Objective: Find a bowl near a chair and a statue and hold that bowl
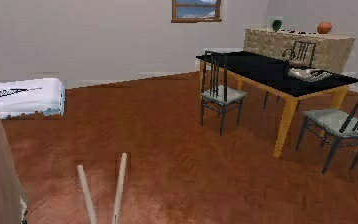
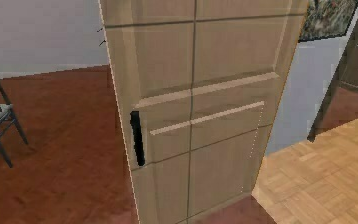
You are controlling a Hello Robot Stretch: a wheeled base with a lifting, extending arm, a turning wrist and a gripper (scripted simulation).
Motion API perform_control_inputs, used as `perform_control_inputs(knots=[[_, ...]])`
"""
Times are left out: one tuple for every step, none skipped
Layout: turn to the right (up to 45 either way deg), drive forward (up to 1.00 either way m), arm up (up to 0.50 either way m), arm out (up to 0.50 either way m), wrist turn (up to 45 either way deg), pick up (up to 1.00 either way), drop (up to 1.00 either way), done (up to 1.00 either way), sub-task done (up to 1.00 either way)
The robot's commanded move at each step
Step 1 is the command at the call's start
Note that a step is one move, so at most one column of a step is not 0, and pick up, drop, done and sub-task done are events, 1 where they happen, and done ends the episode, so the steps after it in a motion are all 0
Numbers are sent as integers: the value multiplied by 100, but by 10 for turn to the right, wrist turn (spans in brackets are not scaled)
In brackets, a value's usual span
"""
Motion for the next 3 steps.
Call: perform_control_inputs(knots=[[180, 0, 0, 0, 0, 0, 0, 0, 0], [0, 30, 0, 0, 0, 0, 0, 0, 0], [270, 0, 0, 0, 0, 0, 0, 0, 0]])
